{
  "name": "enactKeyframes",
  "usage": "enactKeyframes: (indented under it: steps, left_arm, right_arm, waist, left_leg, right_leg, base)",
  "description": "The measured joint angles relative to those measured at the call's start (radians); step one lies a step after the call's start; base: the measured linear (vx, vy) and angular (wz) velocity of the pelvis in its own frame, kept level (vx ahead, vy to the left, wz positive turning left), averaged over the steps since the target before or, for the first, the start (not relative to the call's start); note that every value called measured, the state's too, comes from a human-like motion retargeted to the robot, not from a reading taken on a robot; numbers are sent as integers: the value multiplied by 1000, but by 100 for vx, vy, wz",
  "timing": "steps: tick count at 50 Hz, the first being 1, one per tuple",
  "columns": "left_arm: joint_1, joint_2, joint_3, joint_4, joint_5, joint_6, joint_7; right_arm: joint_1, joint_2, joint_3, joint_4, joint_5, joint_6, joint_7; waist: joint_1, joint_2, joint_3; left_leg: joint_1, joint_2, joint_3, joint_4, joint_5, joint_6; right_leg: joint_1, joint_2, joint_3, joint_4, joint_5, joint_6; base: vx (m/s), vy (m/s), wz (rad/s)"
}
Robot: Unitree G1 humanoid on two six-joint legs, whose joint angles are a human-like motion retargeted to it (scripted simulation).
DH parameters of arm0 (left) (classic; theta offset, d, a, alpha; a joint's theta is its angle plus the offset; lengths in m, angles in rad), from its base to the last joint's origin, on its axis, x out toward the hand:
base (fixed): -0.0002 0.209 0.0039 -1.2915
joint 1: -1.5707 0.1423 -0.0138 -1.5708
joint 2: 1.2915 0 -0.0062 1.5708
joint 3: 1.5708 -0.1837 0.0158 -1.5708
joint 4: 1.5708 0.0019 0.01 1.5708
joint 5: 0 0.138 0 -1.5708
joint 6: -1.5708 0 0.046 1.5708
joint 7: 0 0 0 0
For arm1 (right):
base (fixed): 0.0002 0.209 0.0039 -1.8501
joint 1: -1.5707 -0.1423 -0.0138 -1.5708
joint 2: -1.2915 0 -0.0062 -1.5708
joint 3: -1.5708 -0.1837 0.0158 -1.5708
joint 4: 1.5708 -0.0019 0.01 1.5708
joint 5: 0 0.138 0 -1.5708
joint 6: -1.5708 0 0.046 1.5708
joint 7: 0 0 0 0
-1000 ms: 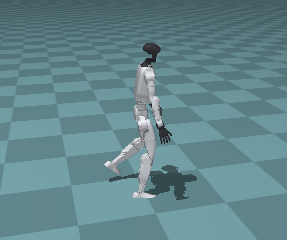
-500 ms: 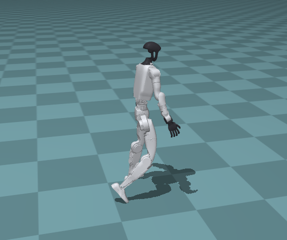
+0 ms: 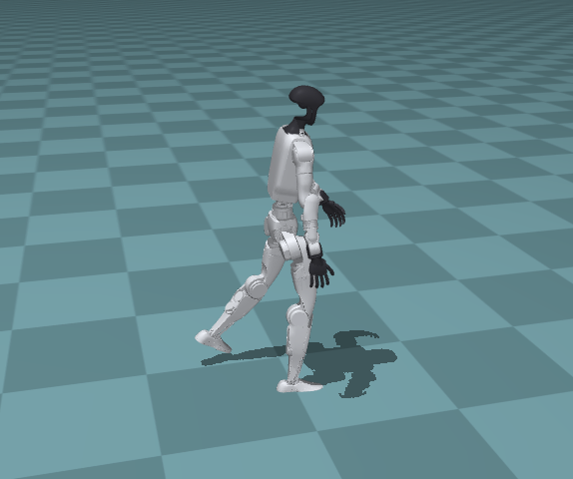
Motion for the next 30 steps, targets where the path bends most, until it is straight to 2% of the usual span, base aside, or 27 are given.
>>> enactKeyframes:
  steps: [2, 4, 8, 11, 14, 18, 20, 21, 25, 30]
  left_arm:
    - [66, -17, 26, 15, 12, 26, -35]
    - [124, -33, 46, 42, 31, 34, -63]
    - [225, -55, 67, 134, 77, 23, -98]
    - [282, -61, 81, 230, 85, 13, -111]
    - [316, -56, 104, 332, 55, -2, -105]
    - [334, -32, 129, 449, -32, -34, -86]
    - [337, -14, 129, 485, -48, -25, -87]
    - [332, -5, 130, 495, -48, -19, -94]
    - [289, 32, 124, 501, -63, -16, -133]
    - [158, 58, 130, 454, -43, 9, -100]
  right_arm:
    - [-38, -2, 14, -15, -9, 8, -21]
    - [-75, 0, 14, -38, -6, 4, -42]
    - [-147, 20, 13, -89, 41, -24, -73]
    - [-196, 41, 30, -125, 69, -47, -87]
    - [-236, 57, 50, -159, 69, -72, -99]
    - [-259, 76, 74, -193, 63, -106, -111]
    - [-255, 84, 87, -196, 74, -103, -104]
    - [-249, 88, 88, -194, 83, -100, -94]
    - [-200, 100, 60, -172, 93, -86, -43]
    - [-89, 109, -42, -138, 6, -26, -20]
  waist:
    - [-4, 7, -17]
    - [14, 13, -40]
    - [102, 1, -59]
    - [173, -16, -48]
    - [230, -23, -33]
    - [289, -18, -19]
    - [322, -28, -19]
    - [337, -40, -18]
    - [381, -84, -12]
    - [374, -124, -15]
  left_leg:
    - [-115, 27, 24, 218, 11, 9]
    - [-220, 57, 68, 372, -28, 27]
    - [-335, 73, 163, 433, -148, 52]
    - [-364, 57, 195, 287, -205, 43]
    - [-357, 60, 232, 24, -208, 36]
    - [-324, 81, 293, -341, -84, 37]
    - [-302, 72, 264, -409, -22, 41]
    - [-285, 62, 249, -408, -36, 49]
    - [-216, 31, 223, -375, -122, 64]
    - [-184, -3, 151, -322, -177, 55]
  right_leg:
    - [15, -6, 4, 18, -25, -7]
    - [15, -9, 16, 26, -41, -3]
    - [32, -23, 69, 29, -49, 16]
    - [70, -36, 110, 31, -44, 32]
    - [119, -37, 130, 33, -43, 58]
    - [204, -17, 118, 34, -53, 63]
    - [230, -17, 117, 58, -52, 47]
    - [231, -24, 120, 91, -47, 42]
    - [168, -48, 133, 352, 41, 30]
    - [-39, -108, 69, 796, 248, 2]
  base:
    - [61, -9, -21]
    - [58, -4, -41]
    - [57, 4, -79]
    - [58, 12, -73]
    - [59, 18, -39]
    - [62, 26, -7]
    - [63, 29, -4]
    - [63, 31, 4]
    - [63, 33, 30]
    - [61, 26, 85]
